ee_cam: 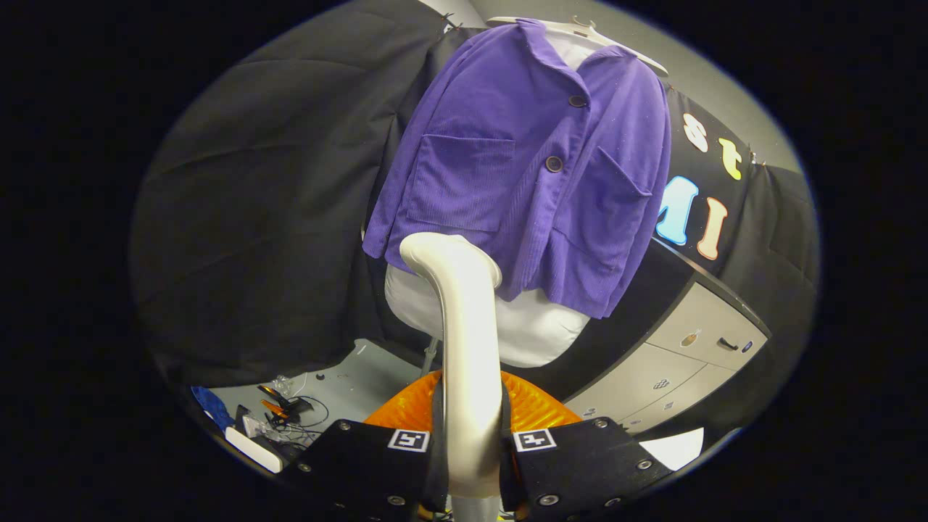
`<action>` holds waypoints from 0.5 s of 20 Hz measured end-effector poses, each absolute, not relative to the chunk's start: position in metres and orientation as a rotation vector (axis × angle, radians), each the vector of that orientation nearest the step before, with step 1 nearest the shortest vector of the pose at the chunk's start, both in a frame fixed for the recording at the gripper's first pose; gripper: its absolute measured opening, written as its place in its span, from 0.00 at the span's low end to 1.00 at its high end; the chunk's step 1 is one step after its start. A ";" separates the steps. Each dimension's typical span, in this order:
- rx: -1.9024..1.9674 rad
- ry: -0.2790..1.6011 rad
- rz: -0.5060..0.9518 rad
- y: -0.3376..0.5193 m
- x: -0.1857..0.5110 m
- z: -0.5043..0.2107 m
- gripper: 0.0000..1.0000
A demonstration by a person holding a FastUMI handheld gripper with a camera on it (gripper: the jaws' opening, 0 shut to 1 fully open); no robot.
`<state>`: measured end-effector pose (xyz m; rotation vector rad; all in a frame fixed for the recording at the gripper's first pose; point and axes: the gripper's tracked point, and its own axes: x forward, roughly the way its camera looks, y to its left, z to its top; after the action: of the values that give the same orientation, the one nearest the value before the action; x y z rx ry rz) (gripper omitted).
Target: Iron the clothes twice with a garment steamer, once on the left side and once on the right side.
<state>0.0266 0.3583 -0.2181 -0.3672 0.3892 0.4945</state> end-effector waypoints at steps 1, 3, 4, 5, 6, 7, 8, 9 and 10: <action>-0.352 0.386 0.494 0.352 0.026 -0.211 0.28; -0.316 0.382 0.490 0.340 0.024 -0.194 0.28; -0.297 0.380 0.486 0.332 0.022 -0.185 0.28; -0.280 0.377 0.479 0.323 0.020 -0.177 0.28; -0.262 0.372 0.471 0.314 0.017 -0.167 0.28; -0.242 0.365 0.462 0.304 0.016 -0.156 0.28; -0.220 0.356 0.451 0.297 0.015 -0.144 0.28; -0.194 0.339 0.440 0.288 0.013 -0.131 0.28; -0.173 0.322 0.430 0.279 0.011 -0.118 0.28</action>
<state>0.0111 0.2788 -0.1176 -0.1733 0.3224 0.4302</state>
